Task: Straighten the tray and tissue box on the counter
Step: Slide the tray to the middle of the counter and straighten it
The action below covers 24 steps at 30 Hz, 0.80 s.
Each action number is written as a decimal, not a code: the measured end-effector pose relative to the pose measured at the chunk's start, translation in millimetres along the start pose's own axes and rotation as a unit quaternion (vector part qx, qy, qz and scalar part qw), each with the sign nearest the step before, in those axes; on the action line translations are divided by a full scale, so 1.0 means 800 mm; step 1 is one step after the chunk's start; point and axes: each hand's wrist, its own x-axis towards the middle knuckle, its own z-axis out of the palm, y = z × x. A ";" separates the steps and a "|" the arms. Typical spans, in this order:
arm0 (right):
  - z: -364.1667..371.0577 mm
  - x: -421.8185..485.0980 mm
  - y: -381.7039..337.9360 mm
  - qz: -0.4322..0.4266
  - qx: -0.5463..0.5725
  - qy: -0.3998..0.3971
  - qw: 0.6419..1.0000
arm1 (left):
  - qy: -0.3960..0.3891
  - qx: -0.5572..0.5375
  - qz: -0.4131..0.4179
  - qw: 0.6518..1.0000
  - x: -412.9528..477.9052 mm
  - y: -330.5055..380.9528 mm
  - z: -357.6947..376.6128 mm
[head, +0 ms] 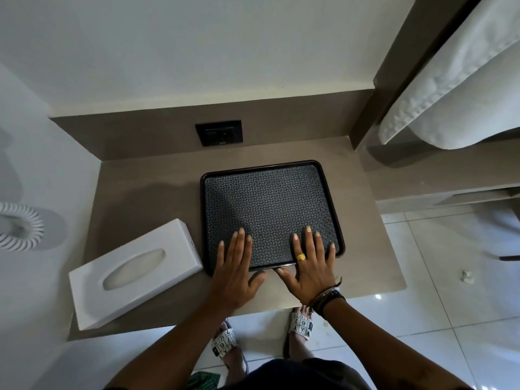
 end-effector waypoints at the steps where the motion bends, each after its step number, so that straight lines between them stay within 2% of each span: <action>1: -0.001 0.005 -0.001 0.001 -0.001 0.000 1.000 | -0.002 0.002 0.000 1.000 0.005 -0.002 -0.001; 15: -0.013 0.096 -0.025 0.002 -0.001 0.018 1.000 | -0.037 0.022 -0.014 0.999 0.087 -0.056 -0.016; 24: -0.019 0.105 -0.029 -0.002 0.003 0.037 0.999 | -0.061 -0.005 -0.030 0.998 0.103 -0.061 -0.028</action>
